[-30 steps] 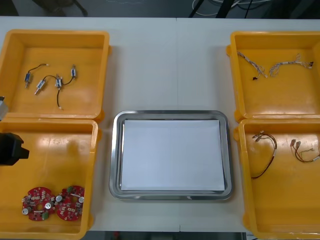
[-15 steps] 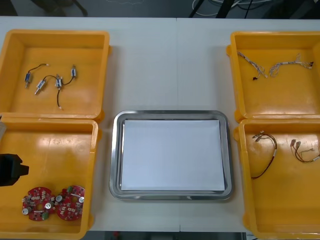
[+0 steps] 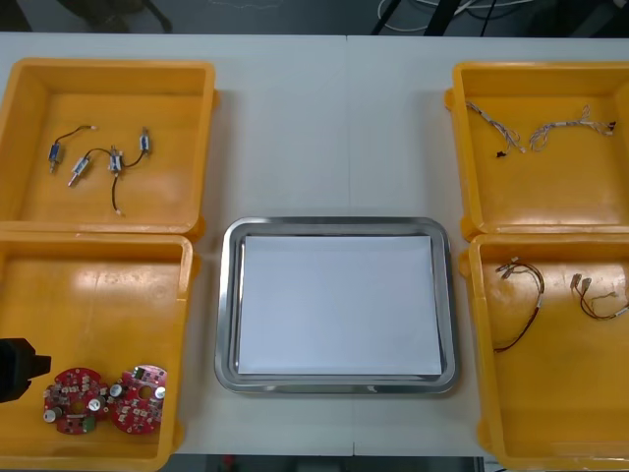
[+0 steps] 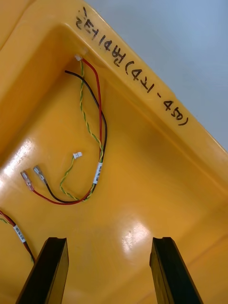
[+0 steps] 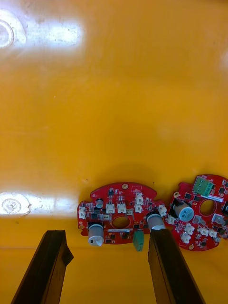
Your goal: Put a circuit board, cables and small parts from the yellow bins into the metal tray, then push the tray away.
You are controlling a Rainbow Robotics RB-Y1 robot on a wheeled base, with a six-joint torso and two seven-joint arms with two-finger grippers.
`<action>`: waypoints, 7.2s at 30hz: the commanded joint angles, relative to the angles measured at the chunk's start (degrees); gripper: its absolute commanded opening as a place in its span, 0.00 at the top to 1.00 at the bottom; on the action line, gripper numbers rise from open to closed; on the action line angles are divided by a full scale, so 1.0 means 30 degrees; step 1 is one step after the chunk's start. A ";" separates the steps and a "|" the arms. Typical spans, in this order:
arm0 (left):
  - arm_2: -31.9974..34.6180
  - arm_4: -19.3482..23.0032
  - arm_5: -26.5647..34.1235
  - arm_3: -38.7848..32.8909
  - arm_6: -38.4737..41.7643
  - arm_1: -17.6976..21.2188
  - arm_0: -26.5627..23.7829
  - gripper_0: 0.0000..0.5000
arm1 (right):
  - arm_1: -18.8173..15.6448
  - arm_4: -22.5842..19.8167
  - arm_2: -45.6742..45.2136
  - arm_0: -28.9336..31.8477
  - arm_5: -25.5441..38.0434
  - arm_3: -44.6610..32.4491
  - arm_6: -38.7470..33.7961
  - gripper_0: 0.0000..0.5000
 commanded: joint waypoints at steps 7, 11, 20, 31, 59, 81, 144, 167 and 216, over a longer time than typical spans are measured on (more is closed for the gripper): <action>-0.0912 -0.0596 -0.2368 -0.0469 -0.0976 0.1415 0.2255 0.00 | 0.1408 0.1205 0.1632 -0.1187 -0.0905 0.0779 -0.3685 0.00; -0.1557 -0.1211 -0.2983 -0.0264 -0.0771 0.1649 0.2372 0.00 | 0.1672 0.1381 0.1837 -0.1187 -0.1550 0.1394 -0.3568 0.00; -0.3227 -0.1680 -0.5502 0.1172 -0.0683 0.2264 0.2401 0.00 | 0.1818 0.1850 0.2305 -0.1157 -0.2253 0.2654 -0.3421 0.00; -0.4223 -0.2061 -0.5913 0.1933 -0.0683 0.2880 0.2431 0.00 | 0.1818 0.2436 0.3096 -0.1245 -0.3981 0.4089 -0.3597 0.00; -0.6830 -0.2149 -0.6879 0.3838 -0.0537 0.3759 -0.0235 0.00 | 0.2287 0.2992 0.4122 -0.1392 -0.5300 0.5232 -0.3978 0.04; -0.8324 -0.1797 -0.6850 0.4511 -0.0361 0.4638 -0.1583 0.00 | 0.2463 0.3432 0.4561 -0.1216 -0.5388 0.5232 -0.4007 1.00; -0.8266 -0.0244 -0.2104 0.6679 -0.0420 0.2938 -0.8292 1.00 | -0.8113 -0.9517 0.4679 -0.3413 0.0442 -1.0295 0.5749 1.00; -0.8764 -0.0274 -0.2631 0.6709 0.0078 0.2880 -0.8351 0.00 | -0.8318 -0.7467 1.2471 -0.9566 -0.0173 -1.2170 0.7624 1.00; -0.4750 -0.2764 -0.0786 0.2461 -0.0801 -0.0987 -0.5011 0.00 | -0.8084 -0.7759 1.2501 -0.9976 0.0354 -1.1995 0.8385 1.00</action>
